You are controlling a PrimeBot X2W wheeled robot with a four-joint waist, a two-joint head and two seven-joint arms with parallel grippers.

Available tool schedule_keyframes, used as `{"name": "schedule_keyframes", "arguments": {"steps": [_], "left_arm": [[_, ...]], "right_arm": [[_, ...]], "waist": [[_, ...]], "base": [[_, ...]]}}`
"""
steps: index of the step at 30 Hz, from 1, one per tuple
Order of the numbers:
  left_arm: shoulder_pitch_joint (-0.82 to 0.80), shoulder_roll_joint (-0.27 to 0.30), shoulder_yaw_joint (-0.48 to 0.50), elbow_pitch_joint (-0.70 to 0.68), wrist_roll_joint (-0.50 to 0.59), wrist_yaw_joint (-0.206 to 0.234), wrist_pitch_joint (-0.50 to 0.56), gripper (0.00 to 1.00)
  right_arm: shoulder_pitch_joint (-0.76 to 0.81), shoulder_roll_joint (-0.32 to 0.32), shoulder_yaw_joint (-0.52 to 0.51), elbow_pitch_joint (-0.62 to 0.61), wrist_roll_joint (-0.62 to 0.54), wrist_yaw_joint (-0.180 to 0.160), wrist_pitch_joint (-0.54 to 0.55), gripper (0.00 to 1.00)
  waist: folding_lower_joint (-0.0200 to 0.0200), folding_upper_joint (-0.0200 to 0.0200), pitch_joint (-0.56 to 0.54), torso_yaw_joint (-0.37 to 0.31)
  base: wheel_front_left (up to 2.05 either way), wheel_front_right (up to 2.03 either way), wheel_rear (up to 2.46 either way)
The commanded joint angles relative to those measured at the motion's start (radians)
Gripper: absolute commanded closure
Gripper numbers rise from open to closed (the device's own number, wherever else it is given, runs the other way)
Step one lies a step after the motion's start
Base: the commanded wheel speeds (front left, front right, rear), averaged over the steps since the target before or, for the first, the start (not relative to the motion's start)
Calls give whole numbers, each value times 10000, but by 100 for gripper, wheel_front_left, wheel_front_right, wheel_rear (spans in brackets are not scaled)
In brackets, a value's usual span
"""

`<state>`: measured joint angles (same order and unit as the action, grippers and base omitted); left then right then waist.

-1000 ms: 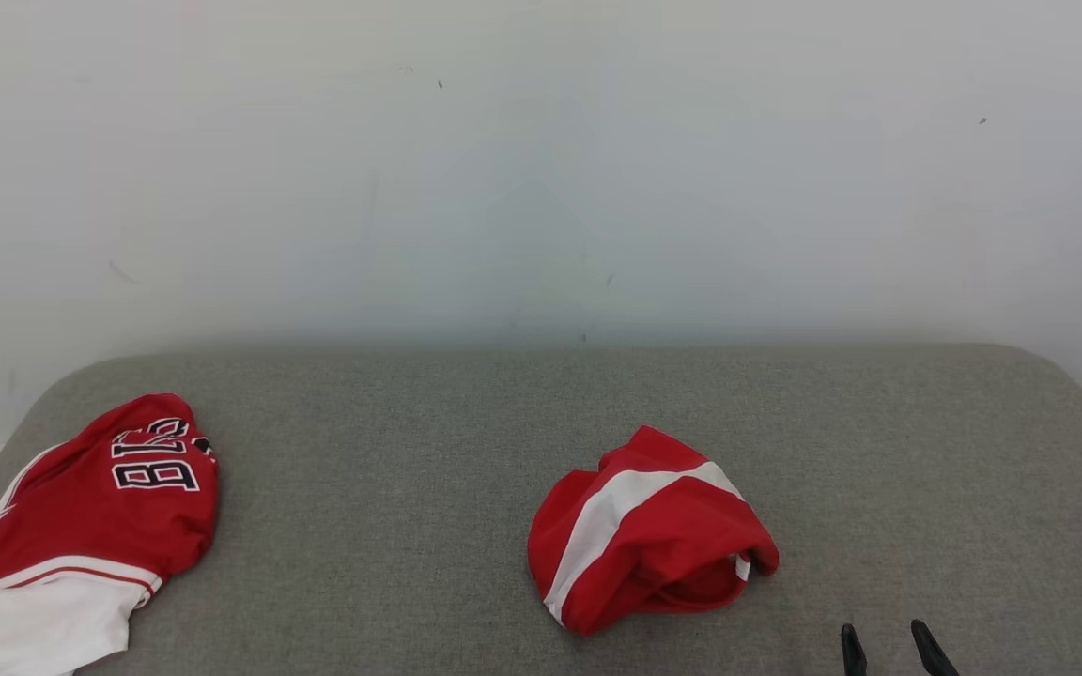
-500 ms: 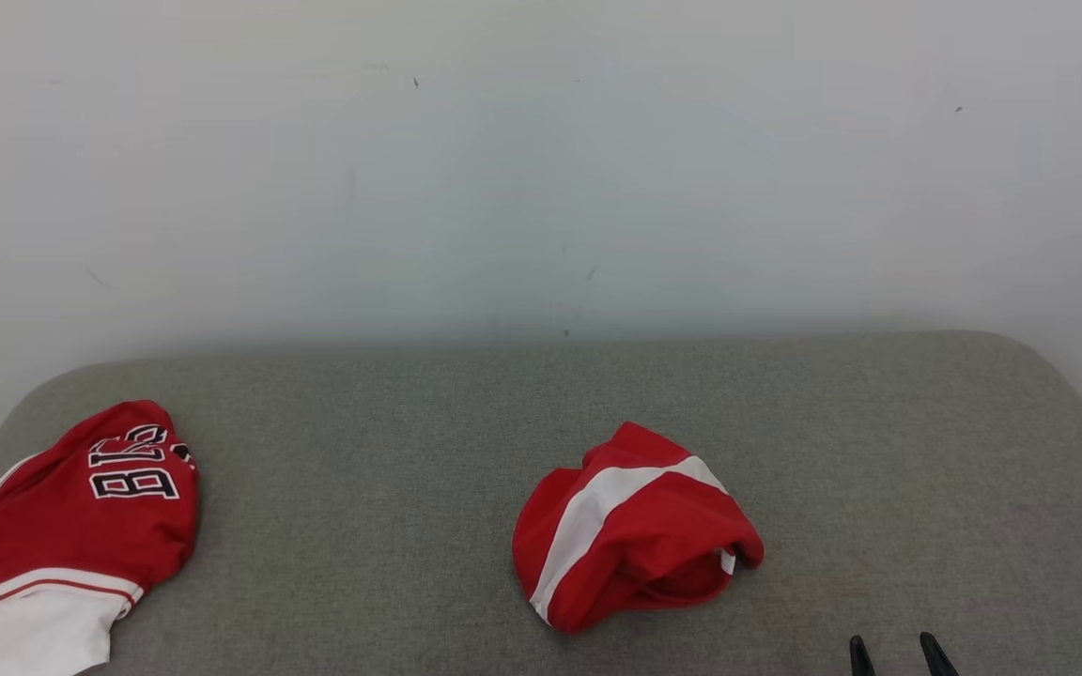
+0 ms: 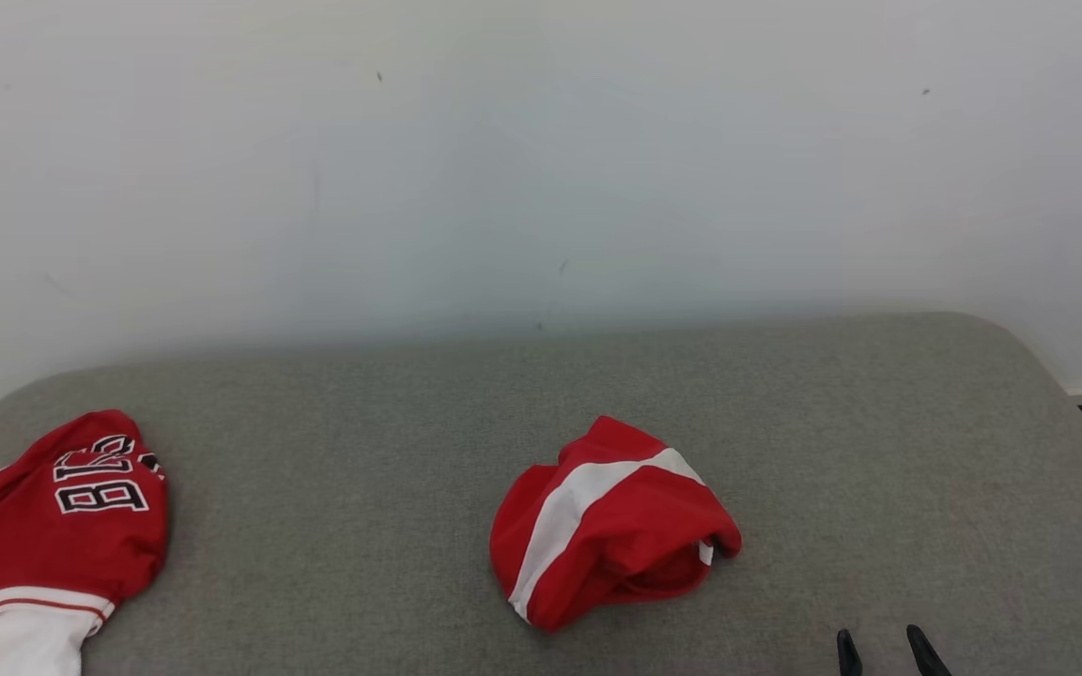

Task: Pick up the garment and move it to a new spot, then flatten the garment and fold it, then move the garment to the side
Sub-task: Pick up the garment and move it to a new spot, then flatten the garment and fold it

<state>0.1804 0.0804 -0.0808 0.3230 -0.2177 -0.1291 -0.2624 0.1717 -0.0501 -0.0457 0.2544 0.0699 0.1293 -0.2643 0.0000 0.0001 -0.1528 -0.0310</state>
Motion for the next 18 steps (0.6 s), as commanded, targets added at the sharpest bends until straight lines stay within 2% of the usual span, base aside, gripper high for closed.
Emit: {"name": "schedule_keyframes", "arguments": {"steps": [1, 5, 10, 15, 17, 18], "left_arm": [[-302, -112, -582, 299, -174, -6, -18, 0], [-956, -200, -1606, 1159, -618, -4, -18, 0], [-1822, -290, -2024, 2204, -1095, 59, -18, 0], [-2627, -300, -2597, 2946, -1904, 351, -18, 0], [-2800, -300, -2741, 3037, -2020, 445, -18, 0], [-3074, -298, -3055, 3383, -2213, 684, -18, 0]], "right_arm": [[-80, -1, 59, 9, -14, 27, -18, 0], [-255, -1, 252, -61, -106, 27, 1, 0], [-369, 2, 307, -172, -168, 27, 36, 0], [-433, 0, 262, -261, -178, 27, 57, 0], [-428, -1, 245, -275, -161, 27, 57, 0], [-433, 2, 269, -274, -132, 27, 56, 0]], "waist": [[0, -1, 181, -370], [0, -1, 389, -1052], [0, -1, 588, -2013], [0, -1, 757, -2739], [0, -1, 778, -2826], [0, -1, 811, -2977]], "base": [[0, 0, 0], [0, 0, 0], [0, 0, 0], [0, 0, 0], [0, 0, 0], [0, 0, 0]]}}
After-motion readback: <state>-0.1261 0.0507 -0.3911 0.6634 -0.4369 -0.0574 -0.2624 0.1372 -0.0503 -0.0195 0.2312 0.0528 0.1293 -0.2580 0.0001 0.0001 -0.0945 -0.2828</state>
